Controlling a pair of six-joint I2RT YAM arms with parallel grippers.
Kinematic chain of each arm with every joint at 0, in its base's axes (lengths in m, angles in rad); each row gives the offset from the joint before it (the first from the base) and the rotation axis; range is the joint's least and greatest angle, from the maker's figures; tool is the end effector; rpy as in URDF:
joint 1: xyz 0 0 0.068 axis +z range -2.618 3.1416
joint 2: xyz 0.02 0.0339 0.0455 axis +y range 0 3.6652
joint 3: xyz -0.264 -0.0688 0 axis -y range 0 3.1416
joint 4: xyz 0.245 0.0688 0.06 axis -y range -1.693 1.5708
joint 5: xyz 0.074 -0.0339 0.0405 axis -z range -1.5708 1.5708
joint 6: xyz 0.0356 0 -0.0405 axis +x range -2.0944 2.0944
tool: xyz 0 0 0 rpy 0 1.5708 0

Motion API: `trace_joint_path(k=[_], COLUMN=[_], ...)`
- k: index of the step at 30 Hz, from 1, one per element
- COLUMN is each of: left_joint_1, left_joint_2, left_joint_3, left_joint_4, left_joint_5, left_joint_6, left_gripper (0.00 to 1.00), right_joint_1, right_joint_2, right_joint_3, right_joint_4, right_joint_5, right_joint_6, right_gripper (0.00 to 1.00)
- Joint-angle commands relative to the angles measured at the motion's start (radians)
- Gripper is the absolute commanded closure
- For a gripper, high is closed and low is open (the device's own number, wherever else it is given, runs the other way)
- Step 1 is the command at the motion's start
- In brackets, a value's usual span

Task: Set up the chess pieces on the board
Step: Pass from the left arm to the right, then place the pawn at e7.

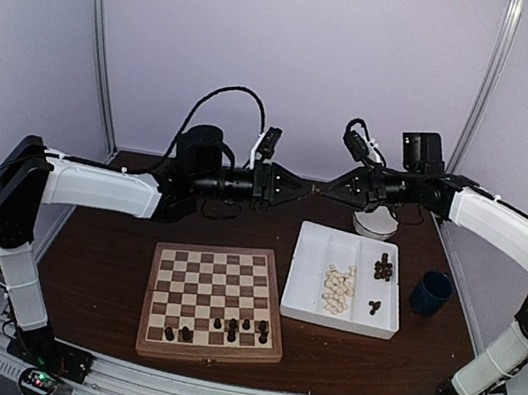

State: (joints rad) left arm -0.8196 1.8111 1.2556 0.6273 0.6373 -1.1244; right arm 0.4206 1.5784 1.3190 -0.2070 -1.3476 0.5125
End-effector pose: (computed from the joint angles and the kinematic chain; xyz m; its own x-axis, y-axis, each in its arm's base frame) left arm 0.2746 -0.3251 0.2990 -0.8741 -0.1262 -0.4691 0.4726 0.0023 -0.8813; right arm 0.3029 0.1735 0.3358 -0.7920 -0.2353 -0.5634 -0.5704 -0.0438 0.8202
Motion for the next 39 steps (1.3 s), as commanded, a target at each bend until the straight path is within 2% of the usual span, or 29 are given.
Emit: trace_joint_path(k=[1,3,8,11,16,20,25,31,39], left_joint_1=[0.013,0.025,0.058,0.078,0.125,0.161,0.182,0.188,0.194], left_joint_2=[-0.084,-0.149,-0.303,-0.391,-0.549,-0.673,-0.778,-0.841,-0.906], left_joint_3=[-0.035,-0.040,-0.077,-0.120,-0.229,-0.304,-0.373,-0.402,-0.413], left_joint_4=[-0.180,-0.272,-0.584,-0.795,-0.970,-1.043,-1.049,-1.075,-1.123], left_joint_5=[-0.066,-0.092,-0.207,-0.350,-0.546,-0.667,-0.708,-0.713,-0.750], left_joint_6=[0.152,0.235,0.399,0.470,0.479,0.450,0.441,0.463,0.505], left_gripper=[0.61,0.56,0.52,0.52,0.52,0.52,0.52,0.52,0.52], right_joint_1=[0.007,0.011,0.086,0.188,0.367,0.490,0.618,0.708,0.804], right_joint_2=[0.003,0.010,0.019,0.025,0.078,0.173,0.363,0.597,0.755], right_joint_3=[0.136,0.193,0.331,0.375,0.413,0.478,0.644,0.908,1.016], right_joint_4=[-0.383,-0.515,-0.788,-0.867,-0.935,-0.978,-1.048,-1.146,-1.142], right_joint_5=[0.087,0.159,0.400,0.593,0.837,0.969,1.049,1.104,1.170], right_joint_6=[-0.362,-0.481,-0.775,-0.894,-1.011,-1.062,-1.089,-1.103,-1.115], right_gripper=[0.87,0.88,0.88,0.89,0.90,0.91,0.93,0.95,0.96])
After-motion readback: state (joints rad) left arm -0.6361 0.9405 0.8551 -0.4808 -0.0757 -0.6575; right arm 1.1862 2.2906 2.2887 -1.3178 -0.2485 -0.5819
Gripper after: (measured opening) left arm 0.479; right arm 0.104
